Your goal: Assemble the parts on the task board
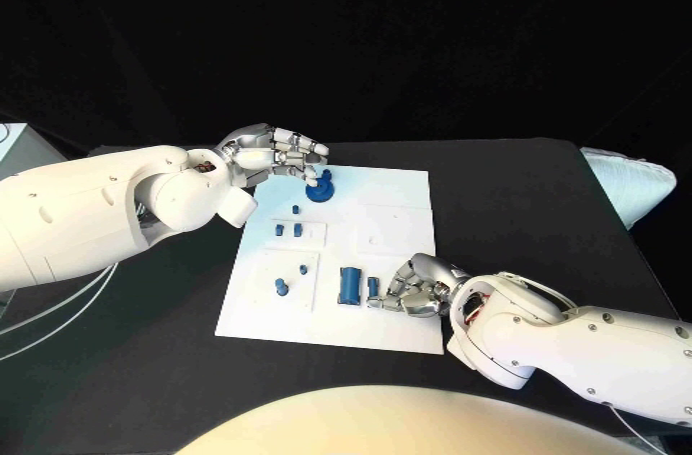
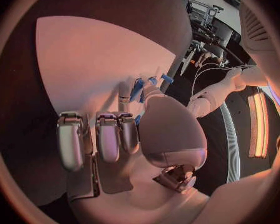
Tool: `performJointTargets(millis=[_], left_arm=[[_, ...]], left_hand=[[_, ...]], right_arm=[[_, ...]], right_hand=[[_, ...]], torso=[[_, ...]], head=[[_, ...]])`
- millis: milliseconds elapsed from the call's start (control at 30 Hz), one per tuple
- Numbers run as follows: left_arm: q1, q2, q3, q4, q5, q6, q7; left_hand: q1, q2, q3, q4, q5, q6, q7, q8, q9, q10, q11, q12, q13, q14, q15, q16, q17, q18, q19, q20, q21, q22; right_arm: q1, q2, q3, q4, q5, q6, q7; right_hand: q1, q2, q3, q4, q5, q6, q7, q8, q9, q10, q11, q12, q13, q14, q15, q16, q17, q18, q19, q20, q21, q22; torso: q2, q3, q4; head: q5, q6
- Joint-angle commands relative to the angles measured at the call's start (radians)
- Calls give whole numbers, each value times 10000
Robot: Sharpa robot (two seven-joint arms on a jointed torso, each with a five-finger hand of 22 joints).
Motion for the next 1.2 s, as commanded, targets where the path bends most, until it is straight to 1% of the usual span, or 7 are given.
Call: performJointTargets(millis=[33,367,600,700,800,1000,1200], left_arm=[[6,19,5,13,4,161,52],[6,18,3,15,2,159,53],[6,18,3,14,2,161,55],[6,19,2,14,2,163,56],[5,20,2,10,2,163,62],[2,24,-1,-8,2,168,86],[-15,48,-15,-119,20,139,146]], left_hand=[[-21,103,47,-7,64,12,58,-66,10,-63,18,-45,9,-54,2,43,-16,108,40,0,-47,13],[-22,107,55,-1,65,14,57,-66,11,-64,17,-45,9,-56,2,44,-18,107,38,0,-47,15],[-22,107,55,-1,65,14,57,-66,11,-64,17,-45,9,-56,2,44,-18,107,38,0,-47,15],[-22,107,55,-1,65,14,57,-66,11,-64,17,-45,9,-56,2,44,-18,107,38,0,-47,15],[-22,107,55,-1,65,14,57,-66,11,-64,17,-45,9,-56,2,44,-18,107,38,0,-47,15],[-22,107,55,-1,65,14,57,-66,11,-64,17,-45,9,-56,2,44,-18,107,38,0,-47,15],[-24,109,63,5,64,17,55,-66,12,-65,16,-45,9,-58,2,47,-21,108,36,0,-48,17]], right_arm=[[-15,40,-8,-56,-327,45,-155],[-15,154,-8,-191,-384,-10,-217],[-15,191,-8,-273,-390,340,-251],[-14,197,-8,-291,-397,363,-254],[-14,174,-7,-284,-404,176,-175],[-6,-46,-1,-197,97,-547,589],[145,-430,23,-71,1115,-1060,2008]], right_hand=[[192,70,71,-13,80,-60,14,7,-18,1043,-30,35,2632,1044,-20,41,2635,-151,945,-75,60,2536],[280,161,109,-13,160,-56,9,-2,-33,1043,-34,35,2632,1044,-23,41,2635,-153,948,-77,71,2539],[426,70,92,-63,162,-73,6,-16,-48,1043,-35,35,2632,1044,-26,41,2635,-147,939,-79,41,2531],[682,23,144,-42,-322,-67,10,-34,-80,1043,-29,35,2632,1044,-27,41,2635,-143,933,-79,20,2525],[672,27,154,-5,-351,-60,22,-38,-90,1043,-27,35,2632,1044,-21,41,2635,-143,932,-78,19,2525],[-42,-250,-298,30,647,-242,133,-150,-174,900,69,-315,2494,1044,54,41,2635,-80,836,-25,-298,2440],[-239,-285,-611,30,540,-371,187,-169,-176,742,120,-678,2352,1016,96,-35,2533,7,701,13,-734,2322]], torso=[[-4,-5,-3],[-4,-11,3],[-4,-7,-7],[-2,0,-2],[-5,4,1],[-36,4,-21],[-115,-5,-74]], head=[[-11,0],[-1,0],[-6,0],[-9,0],[-11,0],[5,0],[37,24]])
